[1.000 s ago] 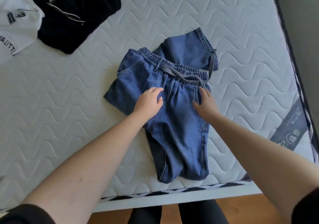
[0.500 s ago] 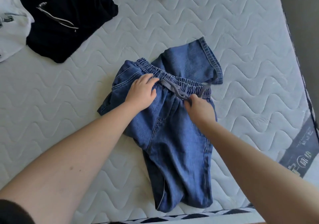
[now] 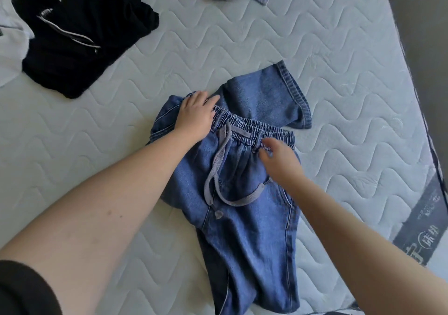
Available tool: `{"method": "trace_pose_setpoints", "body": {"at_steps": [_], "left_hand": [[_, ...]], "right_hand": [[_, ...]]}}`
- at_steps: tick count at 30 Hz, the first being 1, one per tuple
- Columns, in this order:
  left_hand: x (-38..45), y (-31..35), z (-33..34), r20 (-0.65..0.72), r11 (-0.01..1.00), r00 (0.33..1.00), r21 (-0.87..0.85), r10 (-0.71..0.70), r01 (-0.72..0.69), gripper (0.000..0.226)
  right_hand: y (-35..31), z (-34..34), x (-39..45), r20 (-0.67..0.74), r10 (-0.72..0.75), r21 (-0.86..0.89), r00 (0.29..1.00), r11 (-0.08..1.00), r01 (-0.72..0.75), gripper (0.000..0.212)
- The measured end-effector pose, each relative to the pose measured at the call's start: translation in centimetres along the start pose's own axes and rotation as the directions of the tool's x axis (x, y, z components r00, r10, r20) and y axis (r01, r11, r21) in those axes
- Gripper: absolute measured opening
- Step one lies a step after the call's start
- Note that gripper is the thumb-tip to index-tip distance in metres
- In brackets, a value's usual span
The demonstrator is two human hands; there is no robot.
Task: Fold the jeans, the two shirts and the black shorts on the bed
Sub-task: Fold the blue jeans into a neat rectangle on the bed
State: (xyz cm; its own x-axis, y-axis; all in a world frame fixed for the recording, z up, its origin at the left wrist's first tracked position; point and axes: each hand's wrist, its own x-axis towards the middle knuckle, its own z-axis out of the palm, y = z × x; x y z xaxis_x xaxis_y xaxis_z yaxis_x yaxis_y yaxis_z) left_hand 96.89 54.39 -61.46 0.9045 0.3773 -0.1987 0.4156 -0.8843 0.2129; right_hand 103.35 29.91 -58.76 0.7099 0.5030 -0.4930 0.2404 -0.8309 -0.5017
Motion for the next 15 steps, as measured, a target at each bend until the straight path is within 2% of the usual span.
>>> {"method": "trace_pose_setpoints", "body": {"at_steps": [2,5,7,8,10,13,15], "left_hand": [[1.1,-1.3,-0.5,0.065,0.998,0.996,0.032,-0.063,0.061,0.057],[2.3,-3.0,-1.1,0.171,0.951,0.935,0.038,-0.310,0.308,0.079],[2.2,-3.5,-1.3,0.231,0.879,0.866,-0.078,-0.444,0.471,0.091],[2.0,-3.6,-1.3,0.256,0.844,0.847,-0.162,-0.465,0.512,0.093],[1.4,-3.6,-1.3,0.242,0.810,0.858,-0.289,-0.454,0.510,0.085],[-0.3,-3.4,-1.8,0.118,0.787,0.890,-0.426,-0.441,0.446,0.069],[-1.8,-3.0,-2.2,0.073,0.748,0.901,-0.531,-0.427,0.398,0.057]], "right_hand": [[1.4,-0.3,2.2,-0.044,0.028,-0.069,0.999,0.997,-0.031,0.048],[2.9,-0.8,4.1,-0.019,0.064,-0.188,0.998,0.980,-0.067,0.060],[3.7,-0.9,5.0,0.013,0.086,-0.230,0.996,0.970,-0.081,0.065],[4.0,-0.9,5.3,0.016,0.090,-0.250,0.996,0.965,-0.083,0.066],[4.1,-0.9,5.2,-0.019,0.089,-0.277,0.996,0.956,-0.091,0.065],[3.7,-0.6,4.2,-0.090,0.082,-0.296,0.993,0.950,-0.105,0.061],[3.6,-0.6,3.3,-0.072,0.067,-0.335,0.995,0.938,-0.087,0.055]]}}
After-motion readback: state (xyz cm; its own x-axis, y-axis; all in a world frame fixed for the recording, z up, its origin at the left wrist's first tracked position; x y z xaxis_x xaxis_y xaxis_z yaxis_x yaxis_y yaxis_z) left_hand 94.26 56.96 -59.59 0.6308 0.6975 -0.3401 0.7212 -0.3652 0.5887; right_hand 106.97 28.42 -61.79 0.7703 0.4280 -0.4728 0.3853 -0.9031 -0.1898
